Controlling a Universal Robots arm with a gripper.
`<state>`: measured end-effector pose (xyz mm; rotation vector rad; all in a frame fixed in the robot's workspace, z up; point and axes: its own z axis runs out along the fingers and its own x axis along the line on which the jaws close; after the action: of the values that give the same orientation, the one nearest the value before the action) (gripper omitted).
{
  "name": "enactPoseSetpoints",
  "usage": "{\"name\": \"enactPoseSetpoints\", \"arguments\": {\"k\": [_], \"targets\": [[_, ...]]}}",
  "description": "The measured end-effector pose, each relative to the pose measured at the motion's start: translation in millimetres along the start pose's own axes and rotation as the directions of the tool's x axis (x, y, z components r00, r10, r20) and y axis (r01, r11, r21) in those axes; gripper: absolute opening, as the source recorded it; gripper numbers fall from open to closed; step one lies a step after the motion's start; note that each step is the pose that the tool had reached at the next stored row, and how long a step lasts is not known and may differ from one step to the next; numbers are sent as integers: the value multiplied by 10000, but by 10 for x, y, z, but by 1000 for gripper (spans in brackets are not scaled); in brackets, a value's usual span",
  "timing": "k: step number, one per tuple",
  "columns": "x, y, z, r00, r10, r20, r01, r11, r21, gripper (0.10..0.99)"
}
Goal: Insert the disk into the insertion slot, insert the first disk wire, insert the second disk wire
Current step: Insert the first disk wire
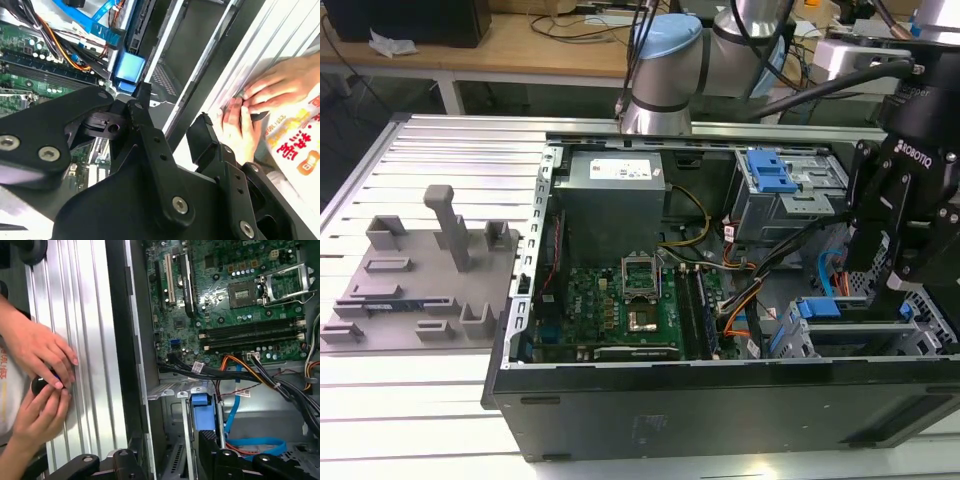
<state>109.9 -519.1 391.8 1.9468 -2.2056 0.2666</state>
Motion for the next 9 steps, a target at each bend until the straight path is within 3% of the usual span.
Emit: {"name": "enactPoseSetpoints", "arguments": {"k": [2,3,6,7,8,9], "targets": [[-49,5,-10,10000,2,-35,-2,10000,2,565],[-123,16,-27,10000,5,-65,-5,10000,6,565],[-362,45,-91,9996,10,-275,-9,10000,32,565],[-409,49,-104,9994,10,-348,-9,10000,41,565],[-455,52,-115,9990,13,-436,-11,10000,52,565],[-505,47,-129,9974,20,-725,-14,10000,85,565]]}}
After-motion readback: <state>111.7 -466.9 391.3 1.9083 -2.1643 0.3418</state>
